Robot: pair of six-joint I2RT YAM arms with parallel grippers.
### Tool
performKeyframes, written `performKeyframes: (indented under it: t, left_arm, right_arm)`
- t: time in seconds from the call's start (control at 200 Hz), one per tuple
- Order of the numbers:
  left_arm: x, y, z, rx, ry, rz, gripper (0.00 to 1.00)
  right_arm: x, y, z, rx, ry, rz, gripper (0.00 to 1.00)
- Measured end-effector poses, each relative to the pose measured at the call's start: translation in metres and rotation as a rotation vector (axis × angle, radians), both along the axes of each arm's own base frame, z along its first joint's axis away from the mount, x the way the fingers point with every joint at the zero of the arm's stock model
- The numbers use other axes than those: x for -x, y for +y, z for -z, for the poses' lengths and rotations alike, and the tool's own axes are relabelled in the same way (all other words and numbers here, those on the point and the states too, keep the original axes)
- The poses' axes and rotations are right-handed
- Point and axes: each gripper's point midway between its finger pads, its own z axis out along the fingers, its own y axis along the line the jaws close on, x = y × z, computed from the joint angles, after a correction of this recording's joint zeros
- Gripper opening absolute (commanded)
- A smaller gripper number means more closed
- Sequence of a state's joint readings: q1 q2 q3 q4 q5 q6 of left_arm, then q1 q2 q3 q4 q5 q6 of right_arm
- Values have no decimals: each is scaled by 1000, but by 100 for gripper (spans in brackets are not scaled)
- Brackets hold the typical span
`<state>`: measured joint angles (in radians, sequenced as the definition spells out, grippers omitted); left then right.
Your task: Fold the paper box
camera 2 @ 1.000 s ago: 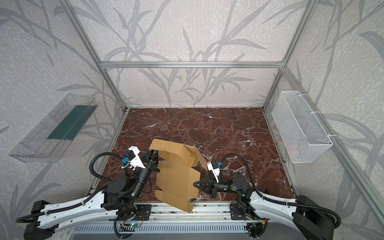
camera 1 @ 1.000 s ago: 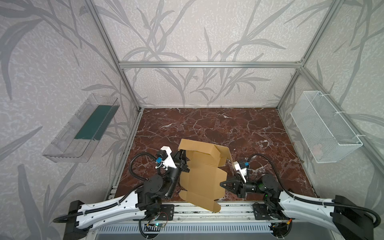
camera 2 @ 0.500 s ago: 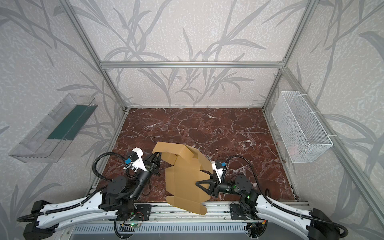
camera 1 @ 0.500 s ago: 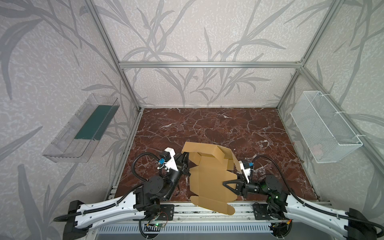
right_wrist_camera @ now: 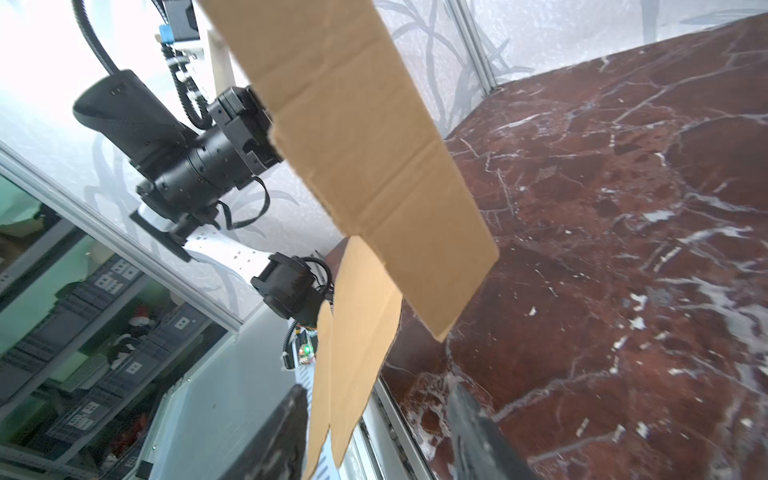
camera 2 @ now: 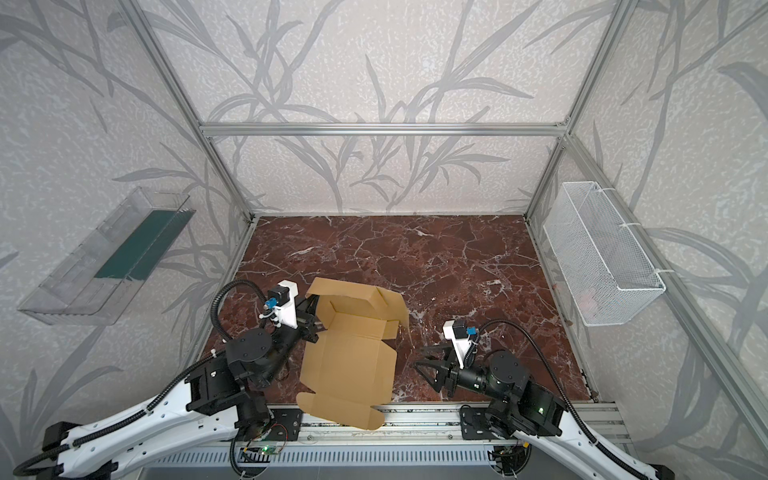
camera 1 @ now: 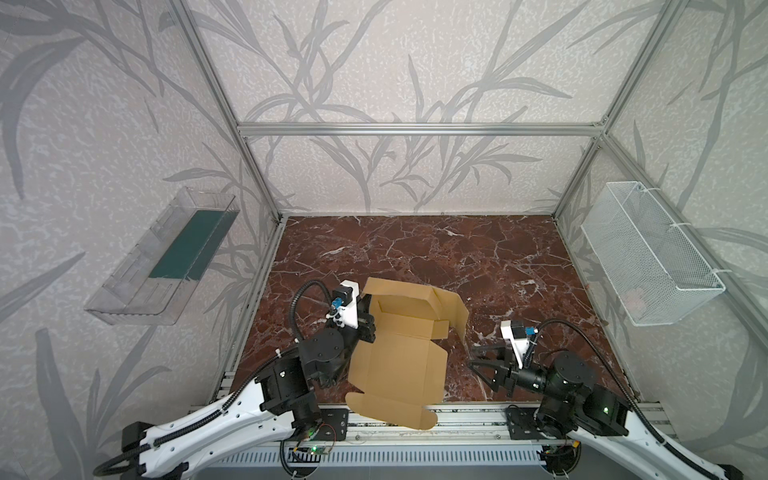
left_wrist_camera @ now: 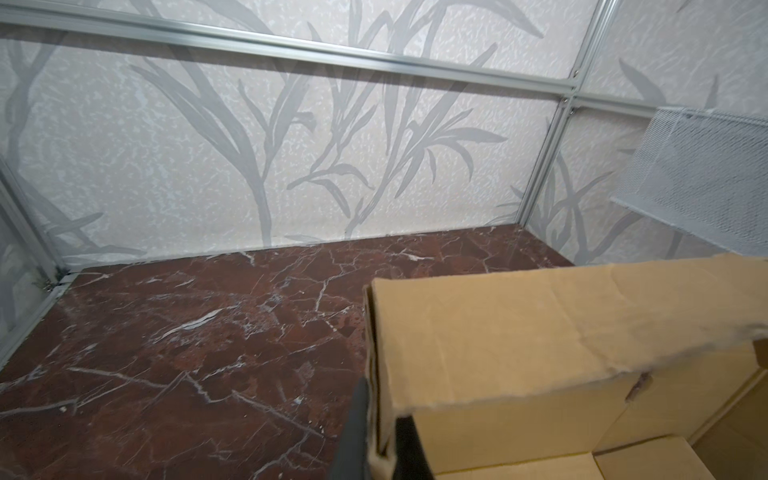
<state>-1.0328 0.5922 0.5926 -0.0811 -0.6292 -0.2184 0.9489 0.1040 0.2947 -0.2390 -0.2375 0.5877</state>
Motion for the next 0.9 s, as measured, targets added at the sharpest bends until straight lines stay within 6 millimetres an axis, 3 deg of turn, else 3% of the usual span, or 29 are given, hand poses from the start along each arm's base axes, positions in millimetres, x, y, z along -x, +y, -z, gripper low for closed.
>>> performKeyframes:
  t: [0.2,0.385,0.59,0.7,0.9]
  left_arm:
    - [-10,-4,10,-49,79,56,0]
    - [-9,-20,15,-58,124,151,0]
    - [-9,-31,30,-116,165,213,0]
    - [-11,-34,31,-141,164,226,0]
    - [-14,-33,32,-163,148,233,0]
  right_arm:
    - [-20,-14,-1,113,-12,135,58]
    - [-46,-5,29,288,9,198,58]
    - [-71,3,34,312,6,235,57]
    - [-74,4,24,250,-18,226,57]
    - [-56,11,15,129,-50,137,57]
